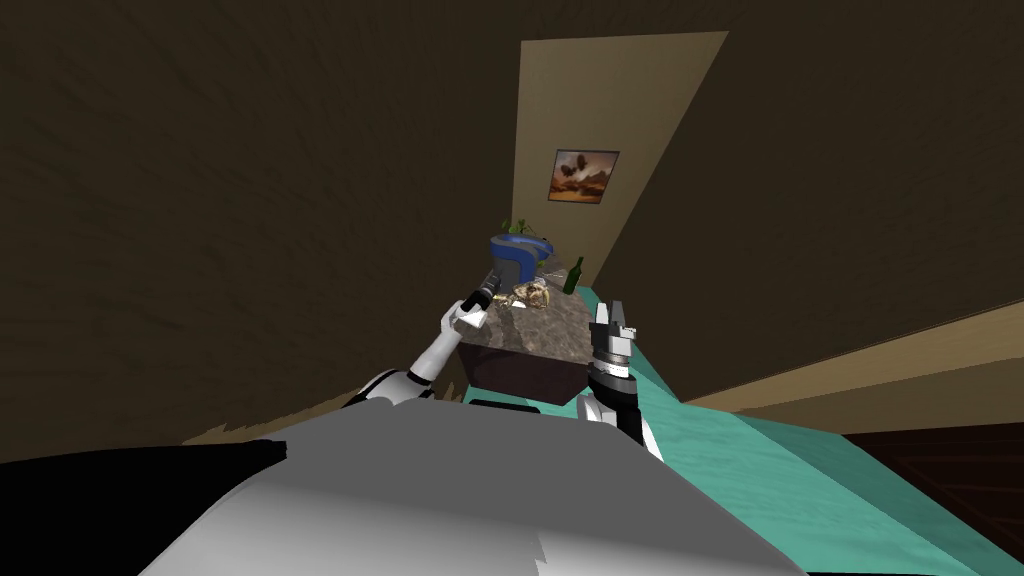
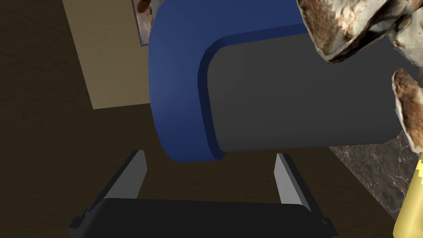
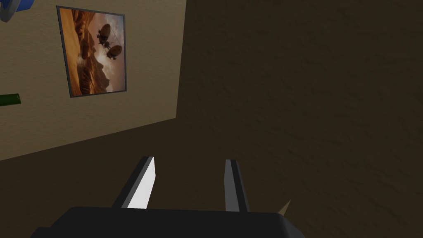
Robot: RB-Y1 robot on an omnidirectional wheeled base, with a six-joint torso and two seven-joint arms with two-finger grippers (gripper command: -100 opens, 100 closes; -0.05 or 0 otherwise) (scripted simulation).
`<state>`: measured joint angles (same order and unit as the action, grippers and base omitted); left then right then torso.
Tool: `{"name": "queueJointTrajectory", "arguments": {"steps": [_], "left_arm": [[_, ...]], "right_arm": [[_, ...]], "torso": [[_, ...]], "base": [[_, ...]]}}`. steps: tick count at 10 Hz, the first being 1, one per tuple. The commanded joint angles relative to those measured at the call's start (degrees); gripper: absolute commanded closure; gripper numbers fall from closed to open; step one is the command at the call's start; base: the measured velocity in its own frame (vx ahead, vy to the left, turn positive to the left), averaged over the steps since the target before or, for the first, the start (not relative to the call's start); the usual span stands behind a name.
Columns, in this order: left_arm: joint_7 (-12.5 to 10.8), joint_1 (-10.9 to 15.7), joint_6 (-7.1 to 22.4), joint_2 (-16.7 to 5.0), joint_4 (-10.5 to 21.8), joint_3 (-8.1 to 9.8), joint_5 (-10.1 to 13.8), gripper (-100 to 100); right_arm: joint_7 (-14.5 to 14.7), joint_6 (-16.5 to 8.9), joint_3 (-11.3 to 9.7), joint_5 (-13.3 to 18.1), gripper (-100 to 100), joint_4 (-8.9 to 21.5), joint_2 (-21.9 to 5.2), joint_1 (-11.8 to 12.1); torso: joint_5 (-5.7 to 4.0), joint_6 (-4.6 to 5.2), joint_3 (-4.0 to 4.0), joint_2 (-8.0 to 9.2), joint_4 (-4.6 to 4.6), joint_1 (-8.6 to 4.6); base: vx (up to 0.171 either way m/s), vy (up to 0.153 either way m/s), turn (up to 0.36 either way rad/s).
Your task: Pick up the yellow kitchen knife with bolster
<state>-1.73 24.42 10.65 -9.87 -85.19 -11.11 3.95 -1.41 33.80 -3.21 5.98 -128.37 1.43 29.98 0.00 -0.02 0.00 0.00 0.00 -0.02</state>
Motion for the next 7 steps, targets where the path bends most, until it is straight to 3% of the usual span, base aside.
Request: {"name": "queueJointTrajectory", "arguments": {"steps": [1,2,3,4,5,6,7], "left_arm": [[-0.55,2.86,2.37,-0.28,2.86,-0.35,0.41,-100],[-0.55,3.60,2.37,-0.28,4.07,-0.35,0.41,-100],[-1.05,6.10,4.37,-0.42,6.55,-0.53,0.71,-100],[-1.05,6.50,4.37,-0.42,7.45,-0.53,0.71,-100],[-1.59,9.02,6.31,-0.60,9.93,-0.63,1.01,-100],[-1.59,9.25,6.31,-0.60,10.81,-0.63,1.01,-100],[-2.17,11.56,8.17,-0.82,12.93,-0.67,1.31,-100]], "right_arm": [[0.00,0.00,0.00,0.00,0,0.00,0.00,0.00],[0.00,0.00,0.00,0.00,0,0.00,0.00,0.00],[0.00,0.00,0.00,0.00,0,0.00,0.00,0.00],[0.00,0.00,0.00,0.00,0,0.00,0.00,0.00],[0.00,0.00,0.00,0.00,0,0.00,0.00,0.00],[0.00,0.00,0.00,0.00,0,0.00,0.00,0.00],[0.00,0.00,0.00,0.00,0,0.00,0.00,0.00]], "torso": [[0.00,0.00,0.00,0.00,0.00,0.00],[0.00,0.00,0.00,0.00,0.00,-0.01],[0.00,-0.01,0.00,0.00,0.00,-0.01],[0.00,-0.01,0.00,0.00,0.00,-0.02],[0.00,-0.01,0.00,0.00,0.00,-0.02],[-0.01,-0.01,0.00,0.00,0.00,-0.03],[0.00,-0.01,0.00,0.01,0.00,-0.03]], "base": [[-0.005,0.000,0.009],[0.000,0.000,0.000],[-0.005,-0.005,0.017],[-0.005,-0.005,0.007],[-0.005,-0.009,0.017],[-0.004,-0.010,0.006],[-0.004,-0.012,0.017]]}}
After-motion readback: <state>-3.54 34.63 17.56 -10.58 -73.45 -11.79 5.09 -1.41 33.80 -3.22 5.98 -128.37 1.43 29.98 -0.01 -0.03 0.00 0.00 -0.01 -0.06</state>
